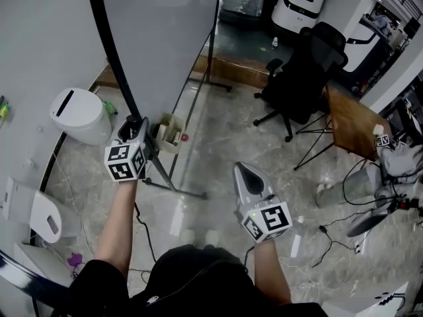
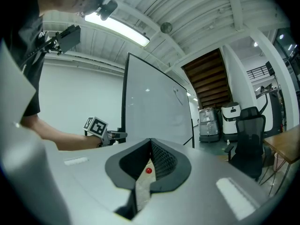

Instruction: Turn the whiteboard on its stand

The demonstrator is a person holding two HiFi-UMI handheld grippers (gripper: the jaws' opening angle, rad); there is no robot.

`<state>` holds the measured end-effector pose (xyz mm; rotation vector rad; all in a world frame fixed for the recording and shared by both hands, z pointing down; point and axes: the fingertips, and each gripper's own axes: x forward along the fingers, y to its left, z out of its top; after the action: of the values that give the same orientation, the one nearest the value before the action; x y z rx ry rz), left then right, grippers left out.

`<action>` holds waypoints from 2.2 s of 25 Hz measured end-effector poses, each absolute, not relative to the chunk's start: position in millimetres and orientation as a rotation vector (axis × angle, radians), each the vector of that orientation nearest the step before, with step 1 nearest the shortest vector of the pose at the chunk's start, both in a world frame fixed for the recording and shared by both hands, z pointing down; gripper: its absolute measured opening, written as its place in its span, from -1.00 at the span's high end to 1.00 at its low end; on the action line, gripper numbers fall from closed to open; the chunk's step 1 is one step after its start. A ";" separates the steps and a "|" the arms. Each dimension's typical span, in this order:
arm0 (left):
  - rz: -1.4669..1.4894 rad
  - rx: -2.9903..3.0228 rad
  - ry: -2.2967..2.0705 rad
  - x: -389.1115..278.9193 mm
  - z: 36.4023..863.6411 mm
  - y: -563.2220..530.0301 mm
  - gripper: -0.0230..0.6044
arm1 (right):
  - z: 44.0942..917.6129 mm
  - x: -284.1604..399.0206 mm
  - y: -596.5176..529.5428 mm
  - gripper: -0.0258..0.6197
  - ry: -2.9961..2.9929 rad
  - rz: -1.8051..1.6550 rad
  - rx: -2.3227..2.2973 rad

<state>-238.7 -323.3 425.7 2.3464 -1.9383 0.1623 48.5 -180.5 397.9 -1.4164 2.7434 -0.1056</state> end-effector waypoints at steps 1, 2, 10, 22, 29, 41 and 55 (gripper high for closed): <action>0.164 2.348 -1.936 -238.1 425.3 -317.9 0.33 | 397.9 51.1 -180.6 0.89 2.742 -0.107 -1.418; 0.166 2.349 -1.933 -238.0 425.1 -312.5 0.33 | 398.1 52.3 -180.5 0.89 2.742 -0.109 -1.417; 0.181 2.355 -1.928 -242.6 428.2 -267.1 0.32 | 399.7 34.9 -174.4 0.89 2.773 -0.108 -1.350; 0.195 2.382 -1.930 -246.9 427.4 -252.1 0.31 | 396.8 7.5 -179.7 0.89 2.795 -0.112 -1.289; 0.178 2.396 -1.934 -241.8 423.4 -255.8 0.20 | 392.7 11.5 -189.0 0.89 2.793 -0.104 -1.287; 0.134 2.466 -2.078 -238.6 374.4 -235.7 0.06 | 397.9 11.0 -187.6 0.89 2.800 -0.108 -1.244; -0.064 2.688 -1.954 -172.5 324.6 -207.5 0.60 | 380.1 46.4 -174.3 0.89 2.718 -0.037 -1.337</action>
<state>-172.5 -207.5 324.6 2.6881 -1.9540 -0.0635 46.4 -174.3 380.1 -1.3368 2.7182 -0.0365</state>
